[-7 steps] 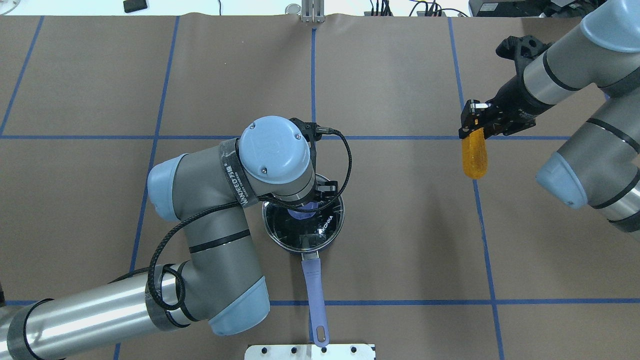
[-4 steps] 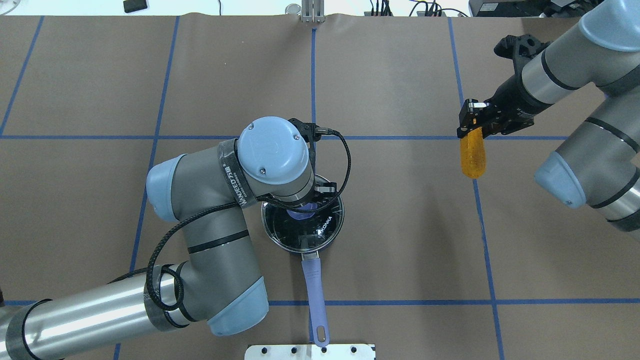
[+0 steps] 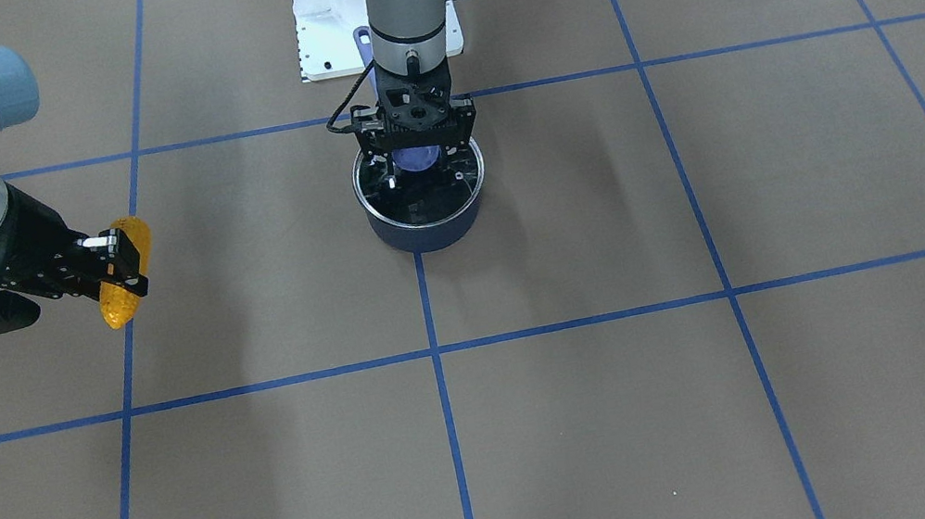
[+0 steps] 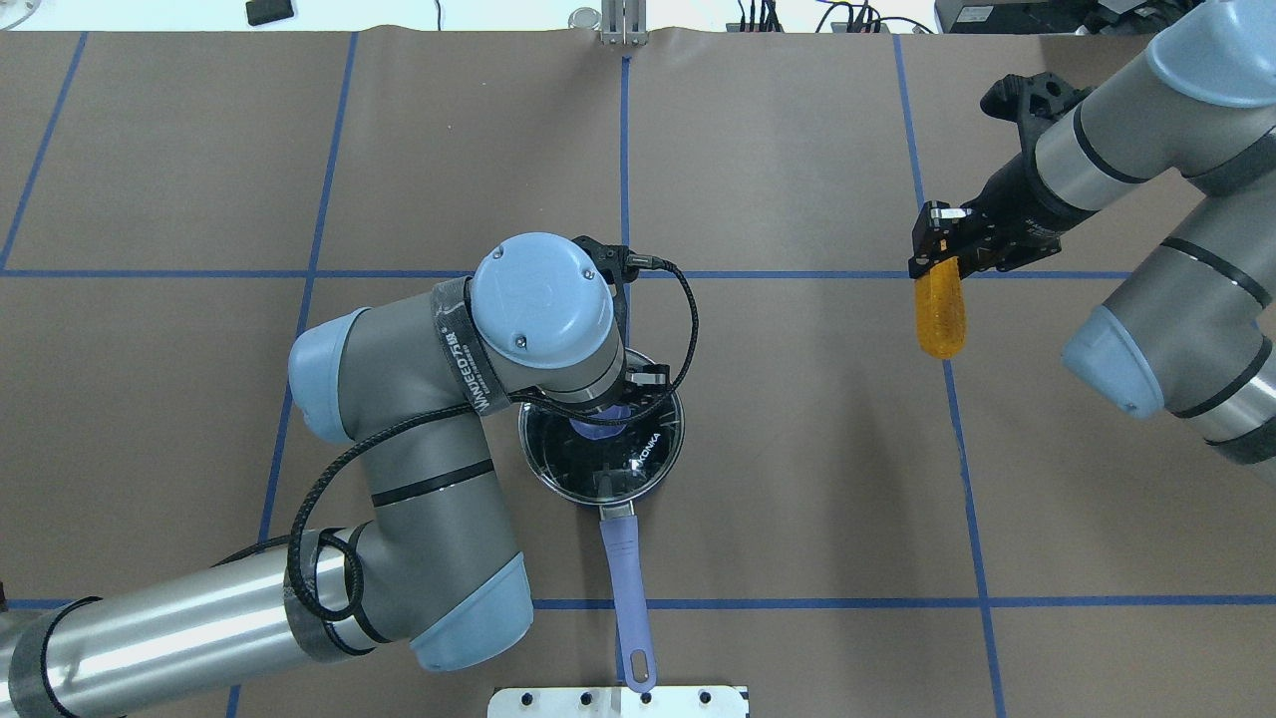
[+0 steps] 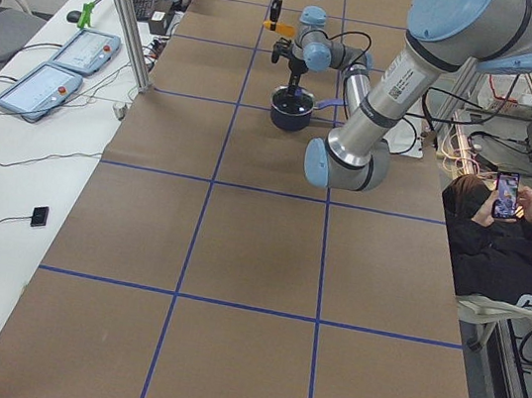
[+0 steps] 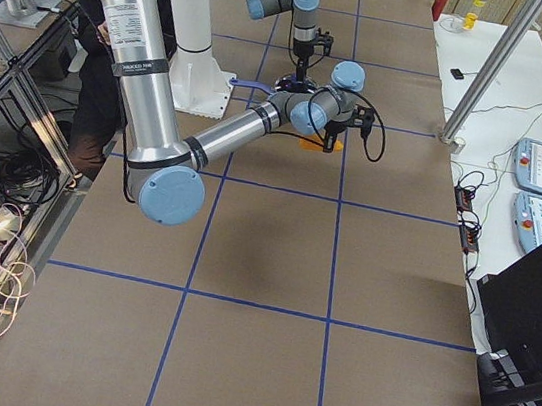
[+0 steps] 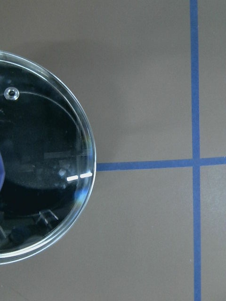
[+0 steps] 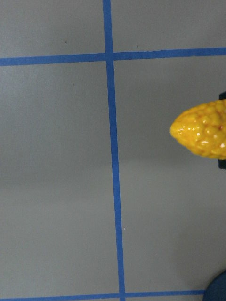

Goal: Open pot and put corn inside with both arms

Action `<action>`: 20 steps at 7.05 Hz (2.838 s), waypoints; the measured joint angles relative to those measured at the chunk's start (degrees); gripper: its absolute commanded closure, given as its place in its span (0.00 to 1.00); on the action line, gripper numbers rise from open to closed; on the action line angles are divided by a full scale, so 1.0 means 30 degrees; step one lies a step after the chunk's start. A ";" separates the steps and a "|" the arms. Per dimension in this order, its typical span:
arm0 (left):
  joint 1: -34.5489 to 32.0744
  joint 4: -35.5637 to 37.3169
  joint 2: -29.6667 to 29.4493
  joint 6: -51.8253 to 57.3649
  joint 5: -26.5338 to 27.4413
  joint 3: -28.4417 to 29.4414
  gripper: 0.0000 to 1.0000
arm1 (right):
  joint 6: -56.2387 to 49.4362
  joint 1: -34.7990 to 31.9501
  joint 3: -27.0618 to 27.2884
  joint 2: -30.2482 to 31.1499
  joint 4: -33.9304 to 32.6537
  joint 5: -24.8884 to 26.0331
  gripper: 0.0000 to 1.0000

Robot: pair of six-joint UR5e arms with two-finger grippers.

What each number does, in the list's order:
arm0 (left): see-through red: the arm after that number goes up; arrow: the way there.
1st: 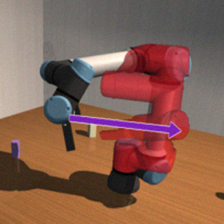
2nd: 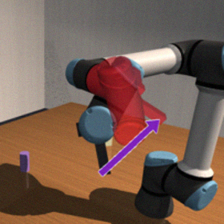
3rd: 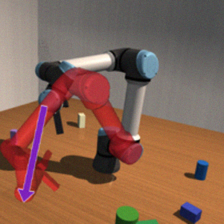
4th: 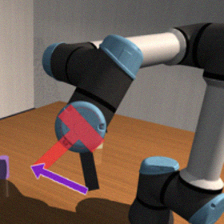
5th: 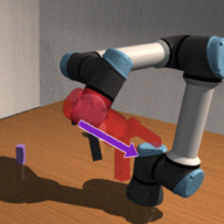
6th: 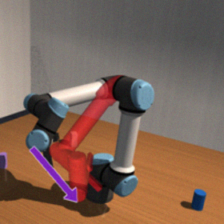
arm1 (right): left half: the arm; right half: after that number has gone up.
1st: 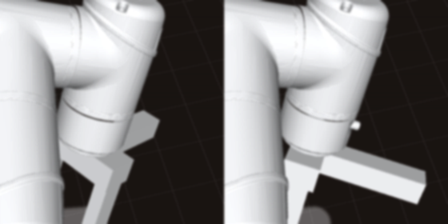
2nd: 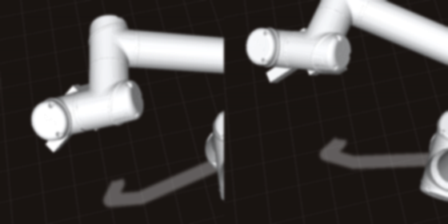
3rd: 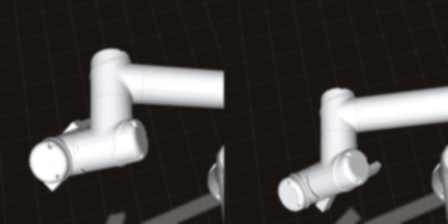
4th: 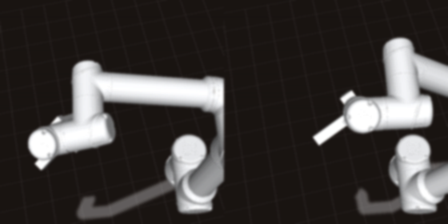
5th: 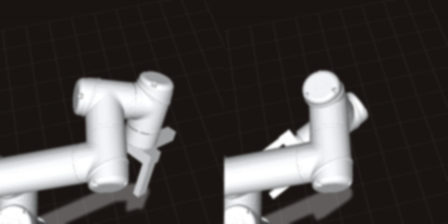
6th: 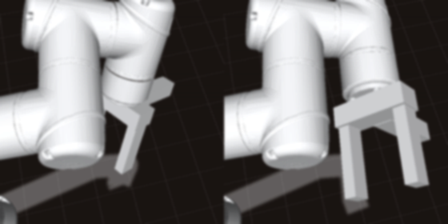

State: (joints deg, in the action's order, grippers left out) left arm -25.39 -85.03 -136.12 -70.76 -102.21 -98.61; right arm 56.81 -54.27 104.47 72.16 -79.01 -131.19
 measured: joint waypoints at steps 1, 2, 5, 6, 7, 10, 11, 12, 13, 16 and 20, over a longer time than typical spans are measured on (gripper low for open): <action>-0.0007 0.0058 -0.0034 0.0019 -0.0026 -0.0247 0.53 | -0.0007 0.0030 -0.0020 -0.0001 0.0000 0.0012 0.72; -0.0031 0.0152 -0.0036 0.0035 -0.0046 -0.0539 0.53 | -0.0009 0.0061 -0.0033 -0.0001 0.0000 0.0016 0.72; -0.0404 0.1224 0.1043 0.1428 -0.0126 -0.2439 0.54 | 0.0108 0.0210 -0.0118 -0.0697 -0.0301 0.0006 0.72; -0.0674 0.1580 0.2371 0.2605 -0.0159 -0.3991 0.54 | 0.0235 0.0295 -0.0121 -0.1193 -0.0728 0.0001 0.72; -0.1152 0.1629 0.3809 0.4038 -0.0210 -0.5223 0.54 | 0.0422 0.0466 -0.0117 -0.1672 -0.1110 0.0050 0.72; -0.3196 -0.1792 0.8318 0.7102 -0.1086 -0.6086 0.54 | 0.2534 0.2044 -0.0114 -0.3168 -0.1367 0.1338 0.72; -0.4183 -0.2761 0.9684 0.8387 -0.1946 -0.6086 0.55 | 0.3432 0.2654 -0.0107 -0.3709 -0.1373 0.1862 0.73; -0.4961 -0.3628 1.0968 0.9572 -0.2395 -0.6034 0.55 | 0.4389 0.3307 -0.0099 -0.4311 -0.1376 0.2427 0.73; -0.5614 -0.4715 1.2246 1.0654 -0.2605 -0.5896 0.55 | 0.5313 0.4065 -0.0104 -0.4944 -0.1376 0.3114 0.73; -0.7637 -0.8065 1.5440 1.3399 -0.4500 -0.4977 0.55 | 0.7066 0.6545 -0.0395 -0.6526 -0.1351 0.5426 0.73; -0.8194 -1.0076 1.7521 1.4006 -0.5001 -0.4838 0.55 | 0.7605 0.8383 -0.2096 -0.7672 -0.1219 0.7233 0.72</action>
State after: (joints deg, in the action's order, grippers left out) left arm -49.97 -115.26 -83.55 -28.74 -117.22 -113.13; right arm 79.62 -29.12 98.18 49.14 -82.67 -109.49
